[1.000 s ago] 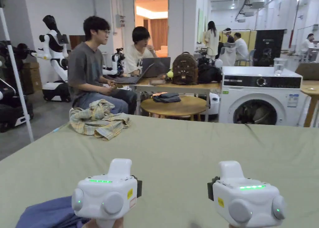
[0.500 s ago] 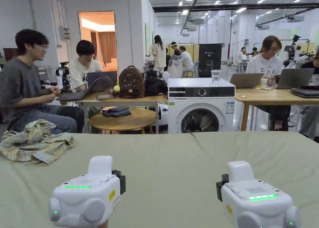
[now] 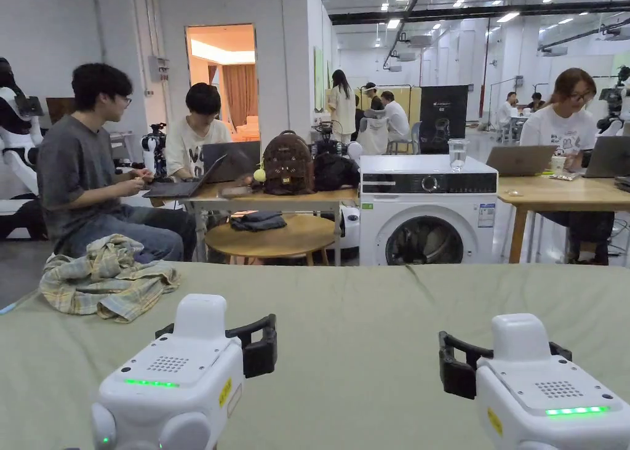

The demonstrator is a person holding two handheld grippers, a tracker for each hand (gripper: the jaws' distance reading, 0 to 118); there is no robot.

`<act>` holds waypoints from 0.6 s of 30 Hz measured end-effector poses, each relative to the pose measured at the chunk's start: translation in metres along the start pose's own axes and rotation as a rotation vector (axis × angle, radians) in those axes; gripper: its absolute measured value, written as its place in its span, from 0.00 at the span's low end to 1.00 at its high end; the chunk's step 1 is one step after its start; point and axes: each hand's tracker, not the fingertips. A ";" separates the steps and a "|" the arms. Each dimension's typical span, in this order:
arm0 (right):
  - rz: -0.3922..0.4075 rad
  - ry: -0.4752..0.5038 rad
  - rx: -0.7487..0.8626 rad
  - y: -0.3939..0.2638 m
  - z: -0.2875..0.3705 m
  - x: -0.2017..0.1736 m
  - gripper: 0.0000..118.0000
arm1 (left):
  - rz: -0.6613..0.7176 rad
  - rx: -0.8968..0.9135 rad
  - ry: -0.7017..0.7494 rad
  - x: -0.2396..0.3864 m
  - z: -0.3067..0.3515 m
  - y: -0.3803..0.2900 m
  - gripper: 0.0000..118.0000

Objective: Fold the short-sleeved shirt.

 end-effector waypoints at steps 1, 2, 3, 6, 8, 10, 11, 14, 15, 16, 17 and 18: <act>0.001 -0.002 0.003 0.000 0.000 0.000 0.73 | -0.004 0.002 0.000 0.000 0.000 0.001 0.81; 0.001 -0.009 0.009 0.001 0.000 0.001 0.73 | -0.018 0.001 0.007 0.001 0.000 0.001 0.82; -0.001 -0.011 0.014 0.001 0.000 0.001 0.73 | -0.037 0.000 0.015 0.003 0.000 0.002 0.83; 0.007 -0.032 0.019 0.003 0.002 0.000 0.73 | -0.096 0.003 0.045 0.008 0.002 0.003 0.84; 0.007 -0.036 0.023 0.004 0.005 0.001 0.73 | -0.101 0.010 0.035 0.009 0.001 0.003 0.84; 0.005 -0.039 0.010 0.007 0.006 0.002 0.73 | -0.099 0.004 0.029 0.009 0.001 0.004 0.84; -0.001 -0.032 0.000 0.007 0.006 0.003 0.73 | -0.096 0.004 0.030 0.009 0.001 0.004 0.84; -0.017 -0.012 -0.013 0.006 0.006 0.005 0.73 | -0.081 0.009 0.023 0.008 0.002 0.004 0.84; -0.013 -0.018 -0.015 0.005 0.006 0.005 0.73 | -0.076 0.011 0.019 0.008 0.003 0.004 0.84; -0.007 -0.023 -0.016 0.005 0.007 0.004 0.73 | -0.069 0.016 0.019 0.007 0.005 0.003 0.84; -0.003 -0.023 -0.010 0.003 0.009 0.005 0.73 | -0.064 0.022 0.021 0.007 0.006 0.003 0.84; -0.002 -0.020 -0.002 0.002 0.011 0.004 0.73 | -0.060 0.024 0.021 0.006 0.006 0.003 0.84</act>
